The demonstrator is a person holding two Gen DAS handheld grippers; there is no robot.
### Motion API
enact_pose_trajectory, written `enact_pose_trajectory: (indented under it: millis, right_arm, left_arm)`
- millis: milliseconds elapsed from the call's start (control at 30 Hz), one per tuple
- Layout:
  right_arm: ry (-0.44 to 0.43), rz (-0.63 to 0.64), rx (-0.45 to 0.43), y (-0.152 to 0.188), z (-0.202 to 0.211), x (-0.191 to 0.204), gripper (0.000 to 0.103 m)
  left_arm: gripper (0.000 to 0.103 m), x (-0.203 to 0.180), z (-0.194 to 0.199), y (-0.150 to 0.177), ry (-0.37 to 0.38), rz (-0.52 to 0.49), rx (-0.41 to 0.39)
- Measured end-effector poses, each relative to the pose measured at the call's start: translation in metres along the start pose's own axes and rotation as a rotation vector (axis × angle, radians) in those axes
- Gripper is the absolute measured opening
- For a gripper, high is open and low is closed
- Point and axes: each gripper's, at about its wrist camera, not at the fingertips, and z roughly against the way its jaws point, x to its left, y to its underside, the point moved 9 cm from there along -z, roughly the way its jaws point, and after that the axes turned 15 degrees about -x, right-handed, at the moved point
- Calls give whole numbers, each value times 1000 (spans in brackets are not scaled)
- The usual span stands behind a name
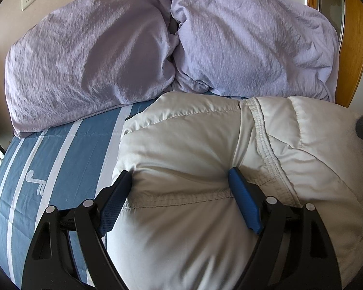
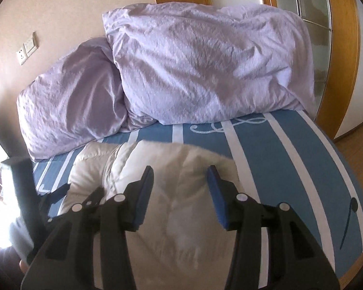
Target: Fold large clothes
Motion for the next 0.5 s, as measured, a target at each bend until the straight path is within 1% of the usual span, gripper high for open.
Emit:
enact_pose_trajectory:
  millis: [200, 500]
  right_arm:
    - [26, 21, -3, -2, -15, -3, 47]
    - [54, 37, 0, 11, -21, -10, 45]
  left_arm:
    - [82, 0, 0, 0, 0, 0, 0]
    - [82, 0, 0, 0, -1, 0, 0]
